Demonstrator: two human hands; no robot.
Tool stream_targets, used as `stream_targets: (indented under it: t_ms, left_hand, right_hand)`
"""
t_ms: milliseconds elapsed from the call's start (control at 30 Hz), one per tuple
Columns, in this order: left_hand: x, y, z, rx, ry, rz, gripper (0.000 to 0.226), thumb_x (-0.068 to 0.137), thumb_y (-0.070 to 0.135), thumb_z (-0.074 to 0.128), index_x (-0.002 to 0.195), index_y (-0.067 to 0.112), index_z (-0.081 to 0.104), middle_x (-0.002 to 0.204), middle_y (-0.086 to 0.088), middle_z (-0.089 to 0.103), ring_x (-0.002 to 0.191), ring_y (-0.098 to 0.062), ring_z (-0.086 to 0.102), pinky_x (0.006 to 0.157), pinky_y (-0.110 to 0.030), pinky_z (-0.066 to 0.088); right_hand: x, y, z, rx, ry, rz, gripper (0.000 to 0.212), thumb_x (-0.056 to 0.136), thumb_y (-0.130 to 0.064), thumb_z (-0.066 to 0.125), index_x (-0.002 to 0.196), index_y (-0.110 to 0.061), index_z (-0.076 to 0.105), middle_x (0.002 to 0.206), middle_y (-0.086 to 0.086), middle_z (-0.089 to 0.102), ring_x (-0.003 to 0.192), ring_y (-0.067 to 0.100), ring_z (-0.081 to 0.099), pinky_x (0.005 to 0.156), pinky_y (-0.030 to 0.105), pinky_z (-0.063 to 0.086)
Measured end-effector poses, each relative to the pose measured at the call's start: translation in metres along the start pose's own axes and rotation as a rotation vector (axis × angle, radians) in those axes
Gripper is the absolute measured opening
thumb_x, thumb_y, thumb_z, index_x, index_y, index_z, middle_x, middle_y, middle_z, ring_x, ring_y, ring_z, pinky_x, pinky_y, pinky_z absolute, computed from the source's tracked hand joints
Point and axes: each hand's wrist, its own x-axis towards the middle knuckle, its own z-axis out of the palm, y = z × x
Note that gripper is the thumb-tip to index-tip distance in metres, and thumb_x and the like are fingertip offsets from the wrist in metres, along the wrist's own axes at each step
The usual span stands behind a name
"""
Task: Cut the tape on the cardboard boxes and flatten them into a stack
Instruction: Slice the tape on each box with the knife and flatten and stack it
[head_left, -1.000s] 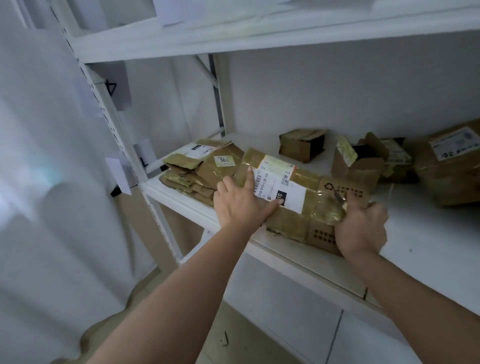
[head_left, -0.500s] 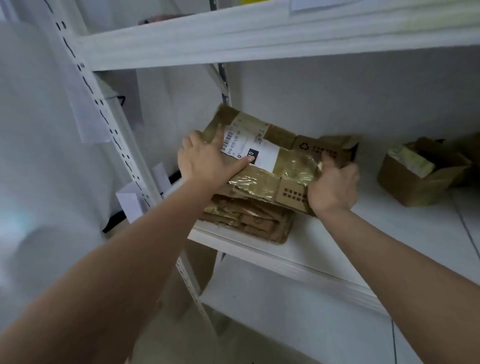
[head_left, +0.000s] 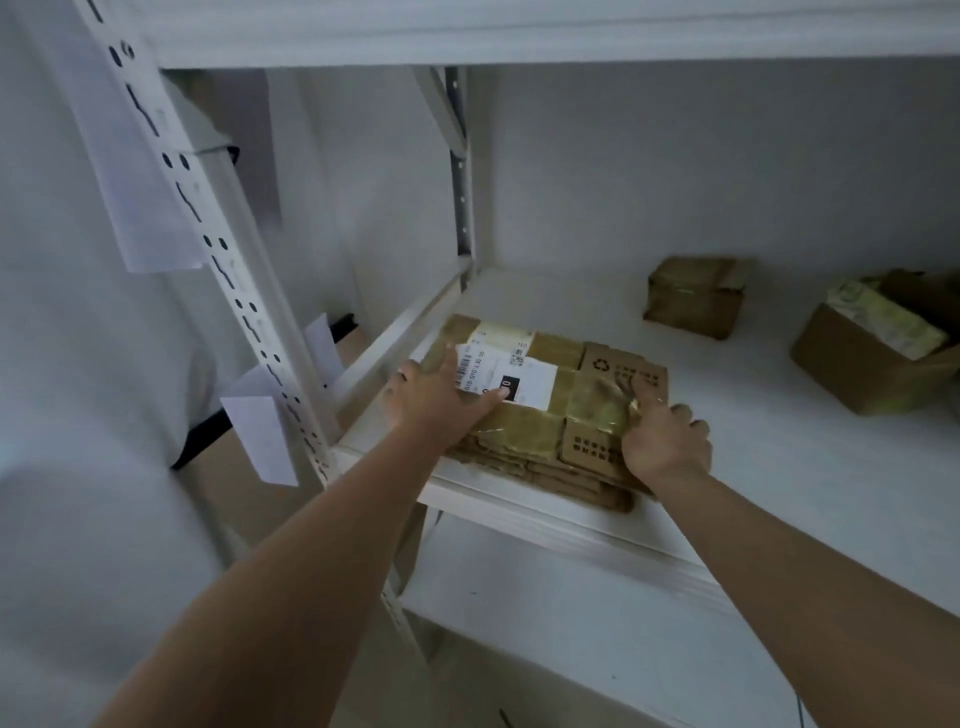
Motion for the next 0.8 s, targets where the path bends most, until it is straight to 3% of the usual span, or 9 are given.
stream_targets:
  t_ms: [133, 267, 400, 600, 800]
  left_hand:
    - [0.009, -0.003, -0.002, 0.102, -0.019, 0.025, 0.102, 0.073, 0.088, 0.031, 0.153, 0.031, 0.004, 0.157, -0.024, 0.010, 0.143, -0.045, 0.015, 0.111, -0.060, 0.017]
    - [0.021, 0.012, -0.024, 0.201, 0.065, 0.218, 0.101, 0.081, 0.073, 0.048, 0.153, 0.026, -0.006, 0.158, -0.024, -0.012, 0.144, -0.045, -0.011, 0.112, -0.065, 0.003]
    - [0.024, 0.036, -0.021, 0.133, 0.058, 0.488, 0.084, 0.091, 0.057, 0.043, 0.154, 0.026, -0.002, 0.161, -0.013, -0.010, 0.146, -0.032, -0.017, 0.115, -0.056, -0.005]
    - [0.038, 0.030, 0.014, 0.239, -0.032, 0.478, 0.082, 0.086, 0.076, 0.018, 0.153, 0.035, -0.007, 0.161, -0.008, -0.010, 0.146, -0.032, -0.019, 0.113, -0.059, -0.008]
    - [0.045, 0.023, 0.043, 0.233, -0.056, 0.459, 0.081, 0.084, 0.079, 0.014, 0.152, 0.040, -0.007, 0.162, -0.005, -0.008, 0.148, -0.029, -0.010, 0.116, -0.053, 0.000]
  right_hand:
    - [0.008, -0.012, -0.014, -0.019, 0.121, -0.002, 0.056, 0.091, -0.022, 0.042, 0.144, -0.033, 0.030, 0.148, 0.019, 0.025, 0.131, 0.039, 0.027, 0.106, 0.044, 0.026]
    - [0.016, -0.031, -0.027, -0.117, 0.269, -0.223, 0.061, 0.092, -0.024, 0.044, 0.149, -0.029, 0.021, 0.158, 0.012, 0.008, 0.145, 0.032, 0.003, 0.115, 0.046, 0.012]
    - [0.020, -0.045, -0.014, -0.205, 0.193, -0.361, 0.056, 0.098, -0.034, 0.032, 0.151, -0.029, 0.012, 0.160, 0.004, 0.000, 0.146, 0.029, -0.009, 0.116, 0.052, 0.003]
    - [0.039, -0.032, 0.013, -0.250, 0.039, -0.339, 0.053, 0.099, -0.039, 0.024, 0.151, -0.034, 0.012, 0.160, -0.004, 0.004, 0.147, 0.024, -0.004, 0.114, 0.058, 0.000]
    - [0.044, -0.025, 0.037, -0.243, -0.027, -0.322, 0.053, 0.099, -0.039, 0.024, 0.150, -0.037, 0.009, 0.160, -0.005, -0.002, 0.147, 0.023, -0.004, 0.112, 0.062, 0.006]
